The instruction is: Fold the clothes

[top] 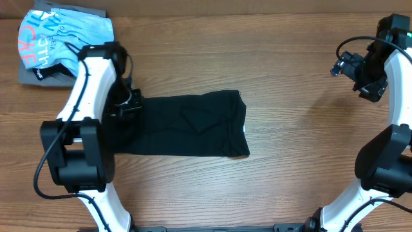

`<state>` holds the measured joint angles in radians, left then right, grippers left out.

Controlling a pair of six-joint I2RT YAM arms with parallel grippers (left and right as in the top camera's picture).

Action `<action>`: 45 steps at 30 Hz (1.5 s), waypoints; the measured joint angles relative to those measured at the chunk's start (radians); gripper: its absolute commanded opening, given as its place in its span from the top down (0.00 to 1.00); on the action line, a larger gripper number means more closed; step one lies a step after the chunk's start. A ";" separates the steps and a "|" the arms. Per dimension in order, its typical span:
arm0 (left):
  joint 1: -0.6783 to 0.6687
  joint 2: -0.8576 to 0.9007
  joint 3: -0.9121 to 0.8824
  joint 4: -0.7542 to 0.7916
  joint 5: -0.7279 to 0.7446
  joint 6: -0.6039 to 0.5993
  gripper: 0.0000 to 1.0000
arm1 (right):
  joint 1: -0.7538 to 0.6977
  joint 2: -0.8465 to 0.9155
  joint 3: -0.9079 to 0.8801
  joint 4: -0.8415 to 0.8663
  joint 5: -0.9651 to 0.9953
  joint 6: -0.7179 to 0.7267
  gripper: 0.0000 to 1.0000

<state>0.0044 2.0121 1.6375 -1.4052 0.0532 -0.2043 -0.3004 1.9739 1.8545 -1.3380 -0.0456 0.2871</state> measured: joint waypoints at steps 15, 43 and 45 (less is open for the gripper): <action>-0.116 0.000 -0.006 -0.001 0.007 0.000 0.92 | 0.000 0.000 0.000 0.000 0.000 0.000 0.00; -0.189 0.000 -0.134 0.121 0.127 -0.003 0.92 | 0.000 0.000 0.000 0.000 0.000 0.000 0.00; -0.195 0.000 -0.134 0.121 0.124 -0.003 0.89 | 0.000 0.000 0.000 0.000 0.001 0.000 0.00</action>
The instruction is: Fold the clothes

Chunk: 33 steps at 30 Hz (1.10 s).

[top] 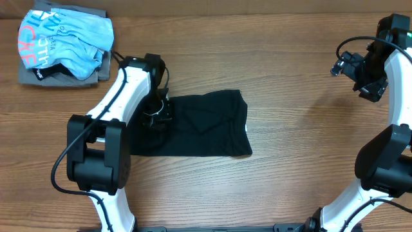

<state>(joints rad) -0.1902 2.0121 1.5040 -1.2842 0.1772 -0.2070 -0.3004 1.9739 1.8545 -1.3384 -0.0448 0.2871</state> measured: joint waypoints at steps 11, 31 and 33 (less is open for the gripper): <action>-0.002 0.000 -0.006 -0.008 -0.044 0.003 0.33 | 0.000 0.000 0.000 0.000 -0.001 0.000 0.00; -0.002 0.002 -0.006 0.314 -0.085 -0.013 0.51 | 0.000 0.000 0.000 0.000 0.000 0.000 0.00; -0.002 0.006 -0.006 0.323 -0.088 -0.017 0.50 | 0.000 0.000 0.000 0.000 -0.001 0.000 0.00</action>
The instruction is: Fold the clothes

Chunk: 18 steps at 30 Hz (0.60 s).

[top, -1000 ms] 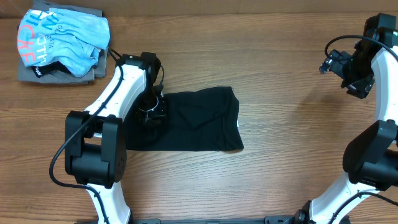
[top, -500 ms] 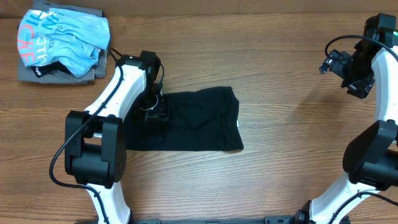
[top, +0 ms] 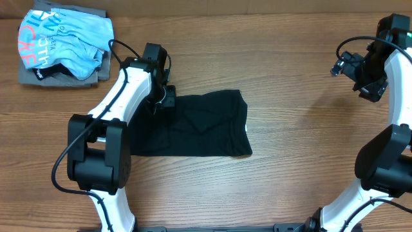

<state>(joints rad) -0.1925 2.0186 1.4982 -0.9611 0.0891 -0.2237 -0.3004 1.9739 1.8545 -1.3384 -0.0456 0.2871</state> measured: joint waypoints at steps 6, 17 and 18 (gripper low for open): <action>0.000 0.045 0.000 0.013 -0.024 -0.010 0.50 | 0.000 0.000 0.000 0.000 0.000 0.000 0.00; 0.000 0.074 0.000 0.014 -0.101 -0.013 0.75 | 0.000 0.000 0.000 0.000 0.000 0.000 0.00; 0.000 0.074 0.000 0.015 -0.103 -0.013 0.77 | 0.000 0.000 0.000 0.000 0.001 0.000 0.00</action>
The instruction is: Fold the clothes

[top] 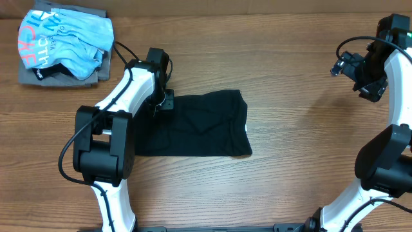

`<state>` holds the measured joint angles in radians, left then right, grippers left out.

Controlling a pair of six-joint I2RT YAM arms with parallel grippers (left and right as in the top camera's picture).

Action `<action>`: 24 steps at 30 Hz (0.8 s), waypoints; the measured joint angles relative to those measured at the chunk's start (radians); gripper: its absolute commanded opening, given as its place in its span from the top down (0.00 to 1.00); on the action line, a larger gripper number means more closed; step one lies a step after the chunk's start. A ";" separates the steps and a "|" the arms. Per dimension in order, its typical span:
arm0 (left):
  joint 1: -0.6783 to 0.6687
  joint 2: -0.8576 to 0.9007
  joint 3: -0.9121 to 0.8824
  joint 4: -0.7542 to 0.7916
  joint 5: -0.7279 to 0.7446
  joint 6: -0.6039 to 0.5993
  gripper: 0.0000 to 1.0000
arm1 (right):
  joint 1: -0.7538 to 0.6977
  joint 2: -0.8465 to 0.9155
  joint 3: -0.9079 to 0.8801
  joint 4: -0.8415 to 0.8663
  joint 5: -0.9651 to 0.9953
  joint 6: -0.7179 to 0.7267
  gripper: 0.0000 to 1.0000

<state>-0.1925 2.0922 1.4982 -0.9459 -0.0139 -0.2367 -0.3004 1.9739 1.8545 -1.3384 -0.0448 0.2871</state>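
A black garment (199, 125) lies flat in the middle of the table as a wide rectangle with a few creases. My left gripper (163, 103) is down at its upper left corner, fingers pointing at the cloth; the arm hides whether they pinch it. My right gripper (340, 67) hangs high at the far right, well away from the garment, with nothing visibly in it.
A pile of clothes sits at the back left corner: a light blue printed shirt (64, 35) on top of a folded grey piece (38, 76). The wooden table (302, 148) stretches bare between the garment and the right arm.
The left gripper stays at the garment's upper left corner, shifted only slightly. The left arm's lower links have swung a little to the right. The garment and right arm are unchanged.
At first the left gripper was over the garment's left end, which reached under the arm. Then it was further right, over the cloth's left part, and the garment sat slightly shifted right. After that it stood at the upper left corner, where it remains.
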 measured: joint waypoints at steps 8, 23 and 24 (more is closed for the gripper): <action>0.000 0.000 0.000 -0.002 -0.007 0.002 0.96 | 0.000 0.000 0.000 0.000 0.000 0.000 0.00; 0.000 0.005 0.158 -0.175 -0.009 0.007 0.96 | 0.000 0.000 0.000 0.000 0.000 0.000 0.00; 0.000 0.005 0.164 -0.178 -0.007 0.008 0.96 | 0.000 0.000 0.000 0.001 0.000 0.000 0.00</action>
<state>-0.1925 2.0968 1.6619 -1.1240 -0.0208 -0.2291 -0.3004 1.9739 1.8545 -1.3376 -0.0452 0.2871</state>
